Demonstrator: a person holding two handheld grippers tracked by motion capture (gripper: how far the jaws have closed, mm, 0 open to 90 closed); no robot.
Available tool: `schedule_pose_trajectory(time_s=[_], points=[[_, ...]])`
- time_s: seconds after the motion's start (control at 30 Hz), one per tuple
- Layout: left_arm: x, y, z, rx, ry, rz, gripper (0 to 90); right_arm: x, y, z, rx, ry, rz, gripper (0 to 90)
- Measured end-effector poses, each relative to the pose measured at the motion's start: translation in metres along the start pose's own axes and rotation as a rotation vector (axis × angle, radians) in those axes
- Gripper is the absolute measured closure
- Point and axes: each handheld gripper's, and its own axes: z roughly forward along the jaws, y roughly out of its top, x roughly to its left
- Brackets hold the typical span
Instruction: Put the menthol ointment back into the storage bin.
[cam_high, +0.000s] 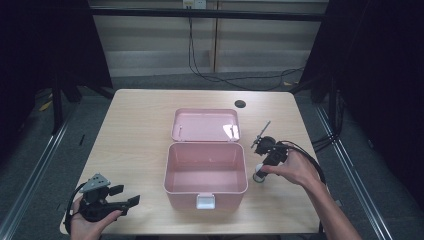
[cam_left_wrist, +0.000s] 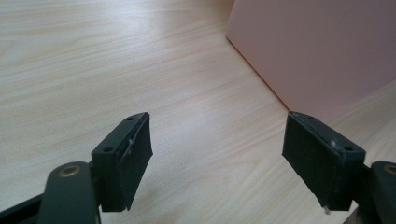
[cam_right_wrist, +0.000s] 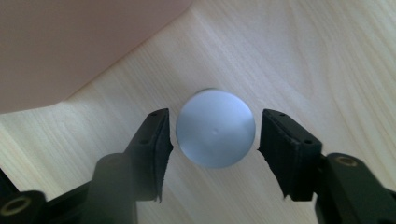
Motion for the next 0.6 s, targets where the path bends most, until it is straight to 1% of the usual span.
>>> schedule_pose_trajectory(time_s=[0.03,0.1,0.13,0.17,0.23,0.27,0.33,0.37,0.4,0.5,0.6], points=[[0.000,0.000,0.000,0.001,-0.001,0.000,23.8,0.000,0.001,0.002,-0.002,-0.001,0.000,45.5],[0.000,0.000,0.000,0.001,0.000,-0.001,23.9,0.000,0.003,0.004,0.020,0.002,-0.002,46.3],[0.000,0.000,0.000,0.001,0.000,0.000,23.9,0.000,0.005,0.006,0.030,0.004,-0.010,46.2],[0.000,0.000,0.000,0.001,-0.001,0.000,23.9,0.001,0.005,0.008,0.039,-0.005,-0.004,46.2],[0.000,0.000,0.000,-0.005,-0.002,-0.004,23.9,0.001,0.007,0.011,0.049,-0.002,-0.001,46.8],[0.001,0.000,-0.001,-0.001,-0.004,0.000,23.9,0.001,0.007,0.012,0.057,0.003,-0.004,47.6],[0.000,0.000,0.000,-0.003,0.003,-0.005,23.9,0.001,0.008,0.013,0.058,-0.003,-0.001,49.5],[0.000,0.000,0.000,0.001,-0.001,-0.002,23.9,0.001,0.008,0.014,0.061,-0.003,0.001,50.8],[0.000,0.000,0.000,0.001,0.001,0.001,23.9,0.001,0.009,0.014,0.064,0.000,0.008,51.0],[0.000,0.000,0.000,0.001,0.003,0.002,24.0,0.000,0.009,0.014,0.060,-0.007,0.004,51.3],[0.000,0.000,0.000,0.002,0.011,-0.004,24.0,0.000,0.008,0.014,0.065,0.003,0.005,51.4]])
